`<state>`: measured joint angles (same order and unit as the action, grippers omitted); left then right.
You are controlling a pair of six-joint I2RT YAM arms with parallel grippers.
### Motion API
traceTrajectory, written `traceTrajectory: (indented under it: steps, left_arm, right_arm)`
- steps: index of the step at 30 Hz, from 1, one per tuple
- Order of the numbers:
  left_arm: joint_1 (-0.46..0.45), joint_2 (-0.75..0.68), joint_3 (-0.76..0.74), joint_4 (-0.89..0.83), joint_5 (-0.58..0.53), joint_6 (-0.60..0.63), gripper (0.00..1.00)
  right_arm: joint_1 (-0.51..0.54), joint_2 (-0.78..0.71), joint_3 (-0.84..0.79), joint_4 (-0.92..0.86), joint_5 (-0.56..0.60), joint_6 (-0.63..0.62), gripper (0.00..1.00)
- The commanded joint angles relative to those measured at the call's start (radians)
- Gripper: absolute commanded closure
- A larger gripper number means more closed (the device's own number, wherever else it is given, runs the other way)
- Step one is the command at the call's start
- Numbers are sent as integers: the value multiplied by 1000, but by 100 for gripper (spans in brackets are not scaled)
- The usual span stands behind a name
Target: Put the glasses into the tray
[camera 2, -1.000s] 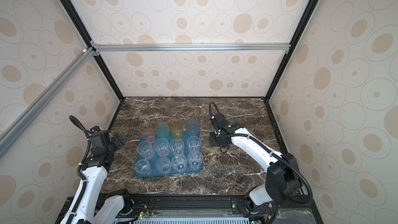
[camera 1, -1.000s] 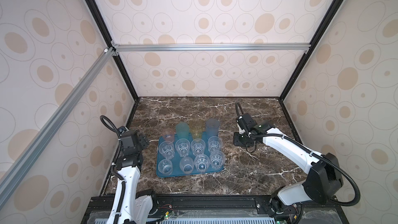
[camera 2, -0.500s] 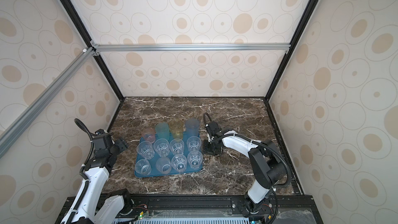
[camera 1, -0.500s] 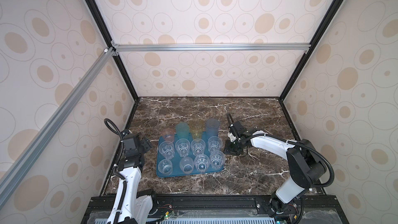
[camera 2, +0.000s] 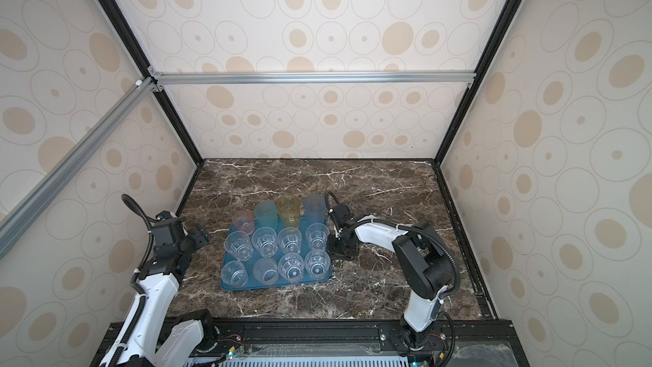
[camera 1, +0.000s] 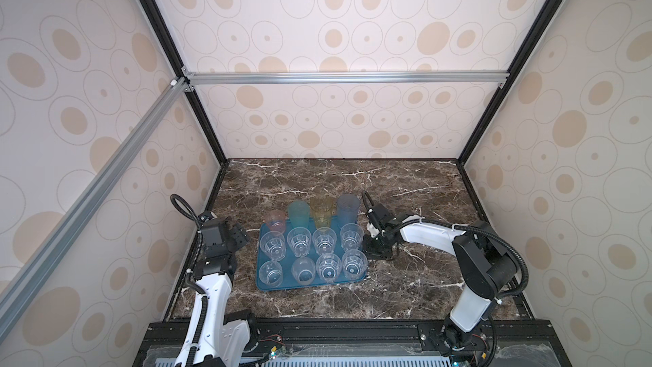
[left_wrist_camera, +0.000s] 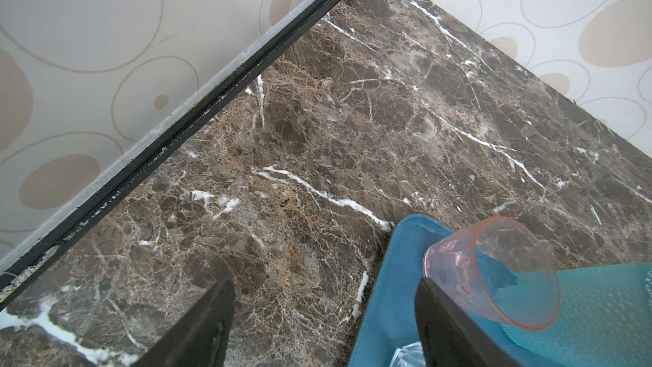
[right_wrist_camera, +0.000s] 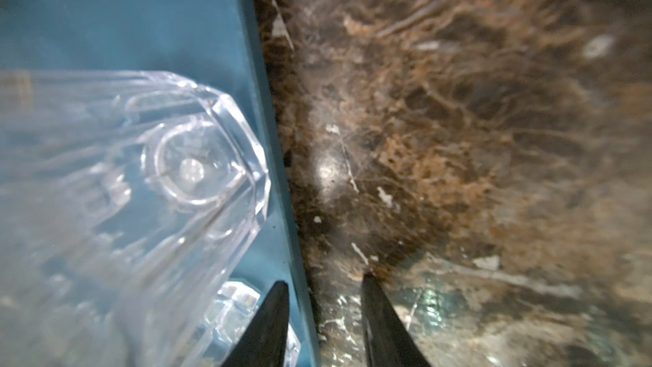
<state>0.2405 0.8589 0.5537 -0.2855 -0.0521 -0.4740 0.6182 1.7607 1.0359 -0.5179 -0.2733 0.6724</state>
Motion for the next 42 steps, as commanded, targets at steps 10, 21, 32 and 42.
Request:
traceTrajectory:
  steps: [10,21,32,42]
  left_arm:
    - [5,-11,-4,29,12,0,20]
    - [6,-4,-8,46,18,2,20]
    - [5,2,-17,58,21,4,20]
    - [3,19,-20,75,47,16,21]
  right_arm:
    - [32,111,90,-228,329,-64,72]
    - [9,103,65,-235,333,-56,84]
    - [-96,43,18,-254,352,-107,88]
    - [-237,-26,-63,-248,356,-144,89]
